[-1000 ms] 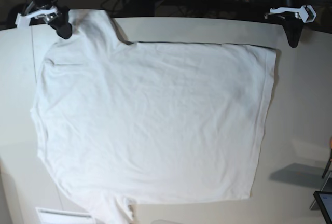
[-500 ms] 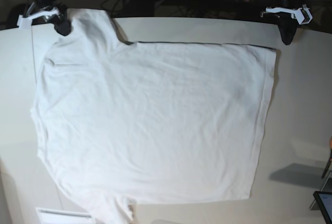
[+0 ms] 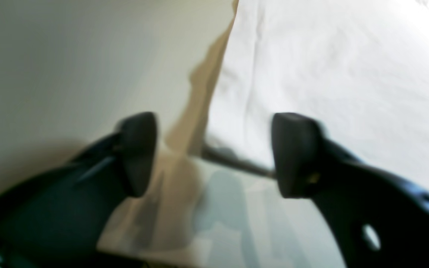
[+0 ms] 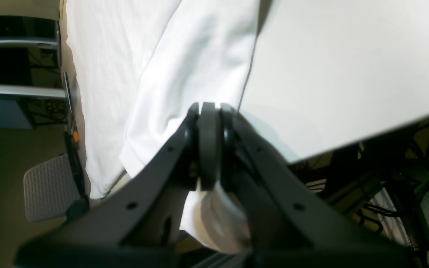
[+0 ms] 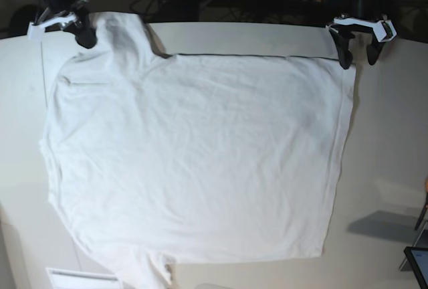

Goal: Fold the T-shirt properly
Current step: 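Close both grippers on the shoulder corners beside the collar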

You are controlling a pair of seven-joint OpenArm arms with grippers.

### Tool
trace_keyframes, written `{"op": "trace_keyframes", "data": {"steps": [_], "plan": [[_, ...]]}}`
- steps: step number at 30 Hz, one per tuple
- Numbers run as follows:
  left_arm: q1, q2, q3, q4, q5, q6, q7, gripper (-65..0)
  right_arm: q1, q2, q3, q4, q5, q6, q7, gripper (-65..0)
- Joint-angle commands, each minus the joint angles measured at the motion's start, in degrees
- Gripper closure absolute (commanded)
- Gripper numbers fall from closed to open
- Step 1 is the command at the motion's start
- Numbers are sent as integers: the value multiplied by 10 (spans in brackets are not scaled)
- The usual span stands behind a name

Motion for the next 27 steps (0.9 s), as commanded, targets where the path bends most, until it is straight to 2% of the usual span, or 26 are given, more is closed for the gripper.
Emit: {"op": "trace_keyframes", "data": {"steps": [1,12,15,17,18,21,23,27], "plan": [[8,-5,-4,7,-1,-3,-13,-507,-9,3,1,1,-18,-12,-16,-3],[-6,43,-4,-9,-3,-3,-12,-512,-4,5,0,3,-18,-12,-16,-3],[-25,46,-4,-10,-16,-3,35,-512,-4,6,0,4,-18,-11,-16,-3],[-44,46,-5,-15,-59,-4,75,-512,0,6,0,4,-18,-11,-16,-3],[-52,46,-5,-17,-80,-10,89,-512,1,6,0,4,-18,-11,-16,-3],[-68,46,-8,-17,-133,-59,129,-511,1,6,0,4,-18,-11,-16,-3],[-72,46,-10,-18,-143,-97,150,-511,1,6,0,4,-18,-11,-16,-3],[-87,47,-5,-26,-142,-103,182,-501,3,6,0,4,-18,-11,-16,-3]]}}
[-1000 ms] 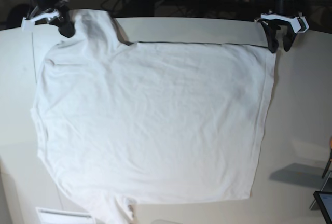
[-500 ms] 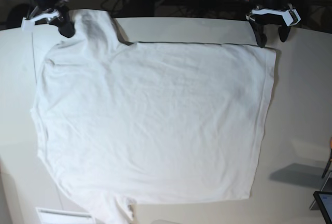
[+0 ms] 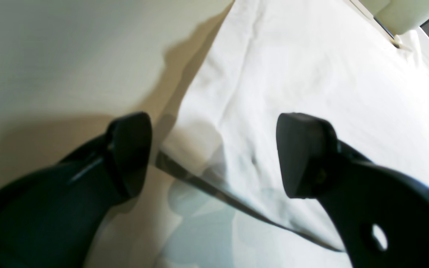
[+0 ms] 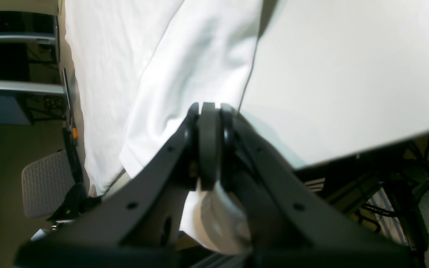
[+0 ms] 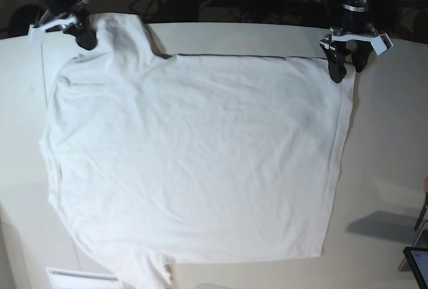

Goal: Fold the T-shirt properly
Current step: 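Close both grippers on the shoulder corners beside the collar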

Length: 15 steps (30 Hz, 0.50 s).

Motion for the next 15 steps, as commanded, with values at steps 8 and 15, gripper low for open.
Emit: {"op": "trace_keyframes", "data": {"steps": [8,15], "plan": [[-35,12,10,-35,-11,-18,60,-237,0,3,0,3,-15,-12,-8,-3],[-39,12,10,-38,-11,-18,61,-208,0,3,0,3,-16,-12,-8,-3]]}}
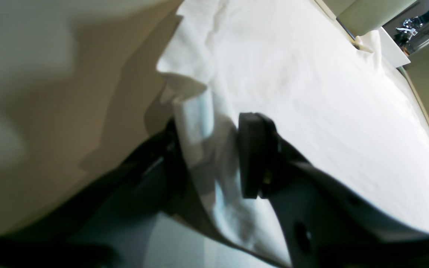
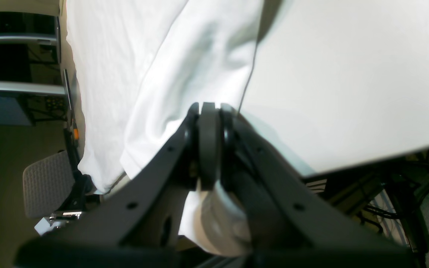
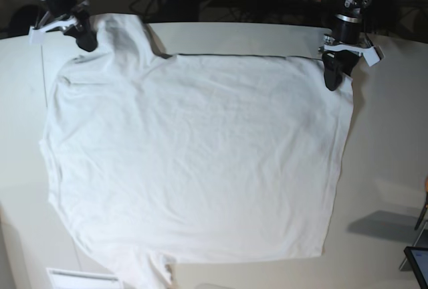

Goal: Fold the T-shirt properly
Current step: 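Close both grippers on the shoulder corners beside the collar, then lift the shoulder edge with both grippers and drag it toward the arms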

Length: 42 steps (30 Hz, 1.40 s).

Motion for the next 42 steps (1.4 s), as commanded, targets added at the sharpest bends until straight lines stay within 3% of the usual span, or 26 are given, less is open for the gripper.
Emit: {"op": "trace_keyframes", "data": {"steps": [1,4,5,12,16,26,33,37,42], "plan": [[10,-1,2,-2,-5,15,30,-173,-6,4,0,3,-16,-10,-5,-3],[18,-1,-4,-2,-5,15,30,-10,-6,4,0,3,-16,-10,-5,-3],[22,-1,-6,-2,-5,15,29,0,-6,4,0,3,-16,-10,-5,-3],[53,-11,-6,21,-6,15,26,0,-17,18,-1,37,-16,-7,-6,-3],[69,-23,-10,56,-6,15,26,0,-36,21,1,107,-16,12,-6,-3],[119,-25,-99,137,-6,15,30,0,-39,18,6,179,-13,9,-47,-3],[117,-1,-170,165,-7,15,127,0,-8,21,6,193,-13,8,-50,-3],[91,27,-215,165,-7,15,182,0,28,22,6,194,-13,-31,-75,-3],[62,53,-274,166,-7,15,261,0,87,22,6,193,-13,-38,-109,-3]]}}
